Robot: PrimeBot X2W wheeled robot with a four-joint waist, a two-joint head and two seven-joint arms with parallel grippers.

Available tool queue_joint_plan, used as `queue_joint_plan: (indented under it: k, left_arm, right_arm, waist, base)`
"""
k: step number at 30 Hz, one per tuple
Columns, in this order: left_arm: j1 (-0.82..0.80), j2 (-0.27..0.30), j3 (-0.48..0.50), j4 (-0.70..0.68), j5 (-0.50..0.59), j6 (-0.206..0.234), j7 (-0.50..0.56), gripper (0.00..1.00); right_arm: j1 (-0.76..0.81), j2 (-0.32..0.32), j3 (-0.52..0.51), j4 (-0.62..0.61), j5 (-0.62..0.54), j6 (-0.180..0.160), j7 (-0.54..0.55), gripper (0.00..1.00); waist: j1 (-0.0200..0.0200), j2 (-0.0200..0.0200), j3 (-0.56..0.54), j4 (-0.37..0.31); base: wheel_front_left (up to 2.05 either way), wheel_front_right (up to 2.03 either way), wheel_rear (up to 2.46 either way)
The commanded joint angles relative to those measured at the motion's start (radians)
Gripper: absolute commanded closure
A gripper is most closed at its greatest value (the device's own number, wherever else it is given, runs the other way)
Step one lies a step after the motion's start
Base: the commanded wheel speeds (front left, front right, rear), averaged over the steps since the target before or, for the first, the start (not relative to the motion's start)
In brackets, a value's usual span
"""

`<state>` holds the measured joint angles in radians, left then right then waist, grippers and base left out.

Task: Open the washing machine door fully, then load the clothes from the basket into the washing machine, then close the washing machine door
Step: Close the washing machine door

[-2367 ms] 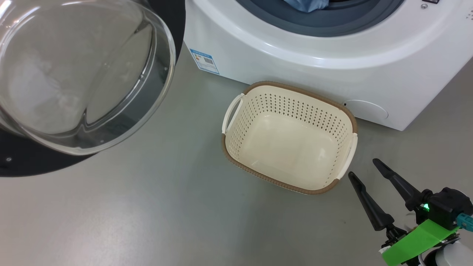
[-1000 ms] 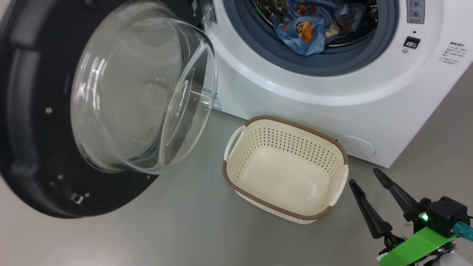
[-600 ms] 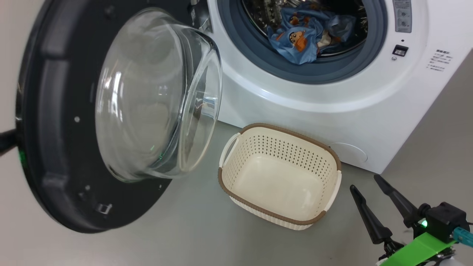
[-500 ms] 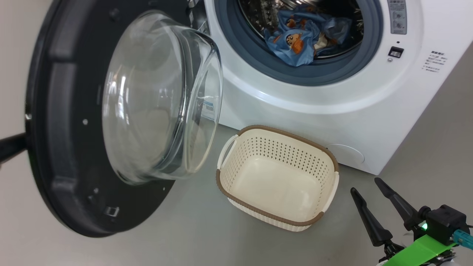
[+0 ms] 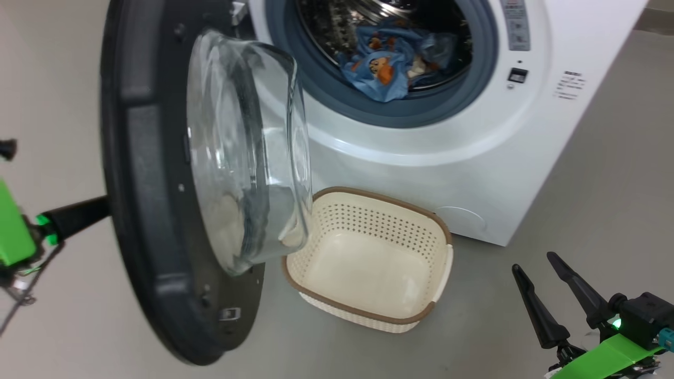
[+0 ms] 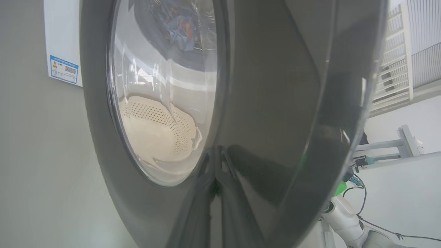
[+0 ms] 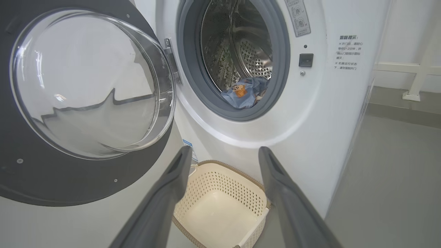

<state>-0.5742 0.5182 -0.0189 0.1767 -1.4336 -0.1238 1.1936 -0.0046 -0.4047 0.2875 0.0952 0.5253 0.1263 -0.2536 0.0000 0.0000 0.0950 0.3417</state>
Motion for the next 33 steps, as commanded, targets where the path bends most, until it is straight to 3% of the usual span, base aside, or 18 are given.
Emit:
queue_joint_plan:
  k: [1,14,23,33]
  left_arm:
    - [-0.027,0.031,0.029,-0.047,-0.007,-0.007,-0.008,1.0]
    - [-0.042,-0.023,-0.038,-0.082,0.045,-0.007,-0.103,1.0]
    - [-0.071,-0.028,-0.054,-0.078,0.049,-0.007,-0.154,1.0]
    - [-0.076,-0.023,-0.071,-0.068,0.055,-0.007,-0.213,1.0]
  right_arm:
    - [0.006,-0.015,0.008,-0.022,-0.019,0.004,-0.008,0.0]
    - [0.014,0.007,-0.029,-0.024,-0.025,0.004,-0.008,0.0]
    - [0.016,0.011,-0.059,-0.028,-0.026,0.004,-0.008,0.0]
    - [0.015,0.018,-0.065,-0.028,-0.028,0.004,-0.008,0.0]
  waist:
    - [0.0,0.0,-0.005,-0.026]
    - [0.0,0.0,-0.008,-0.183]
    - [0.0,0.0,0.014,-0.284]
    - [0.0,0.0,0.014,-0.319]
  base:
    - [0.0,0.0,0.0]
    - [0.0,0.0,0.0]
    - [0.0,0.0,0.0]
    - [0.0,0.0,0.0]
